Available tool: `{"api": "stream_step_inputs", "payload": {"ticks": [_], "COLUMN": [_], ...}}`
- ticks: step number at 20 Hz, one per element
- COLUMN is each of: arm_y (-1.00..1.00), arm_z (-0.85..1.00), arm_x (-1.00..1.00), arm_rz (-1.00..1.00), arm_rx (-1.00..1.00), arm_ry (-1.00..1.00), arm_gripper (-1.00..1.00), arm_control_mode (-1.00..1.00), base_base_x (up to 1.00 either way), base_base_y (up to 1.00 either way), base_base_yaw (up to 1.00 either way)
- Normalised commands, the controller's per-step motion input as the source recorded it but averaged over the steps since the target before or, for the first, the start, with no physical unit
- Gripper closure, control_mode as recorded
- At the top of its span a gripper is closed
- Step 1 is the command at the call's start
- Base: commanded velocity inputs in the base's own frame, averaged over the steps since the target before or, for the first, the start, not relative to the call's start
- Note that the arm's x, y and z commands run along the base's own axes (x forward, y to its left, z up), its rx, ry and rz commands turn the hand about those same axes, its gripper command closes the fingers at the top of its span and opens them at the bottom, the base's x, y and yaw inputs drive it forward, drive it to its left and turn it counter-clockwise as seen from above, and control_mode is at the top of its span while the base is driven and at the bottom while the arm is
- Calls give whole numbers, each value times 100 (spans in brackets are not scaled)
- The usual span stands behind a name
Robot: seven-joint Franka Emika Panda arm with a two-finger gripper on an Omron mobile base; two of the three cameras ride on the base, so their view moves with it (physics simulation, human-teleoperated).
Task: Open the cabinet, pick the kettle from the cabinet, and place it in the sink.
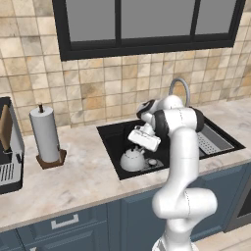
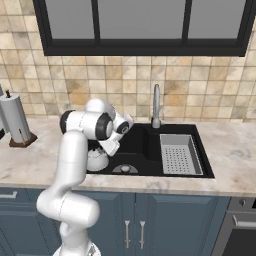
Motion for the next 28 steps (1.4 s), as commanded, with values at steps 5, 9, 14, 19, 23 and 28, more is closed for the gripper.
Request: {"api": "stream_step_inputs", "payload": {"ticks": [5,9,14,19,23,28], "arm_y": [4,3,5,5,5,1], "arm_z": [-22,-28,-32,-32,-32,-31], "arm_x": [22,22,25,28,29,28], "arm_rz": [0,0,0,0,0,0], "arm_rx": [0,0,0,0,0,0], "arm_ry": [0,0,0,0,0,1], "arm_gripper": [100,100,100,100,100,100], "arm_control_mode": [-100,-100,-100,-100,-100,-100], "base_base_x": [0,0,0,0,0,0], "base_base_y": [0,0,0,0,0,0], "base_base_yaw": [0,0,0,0,0,0]}}
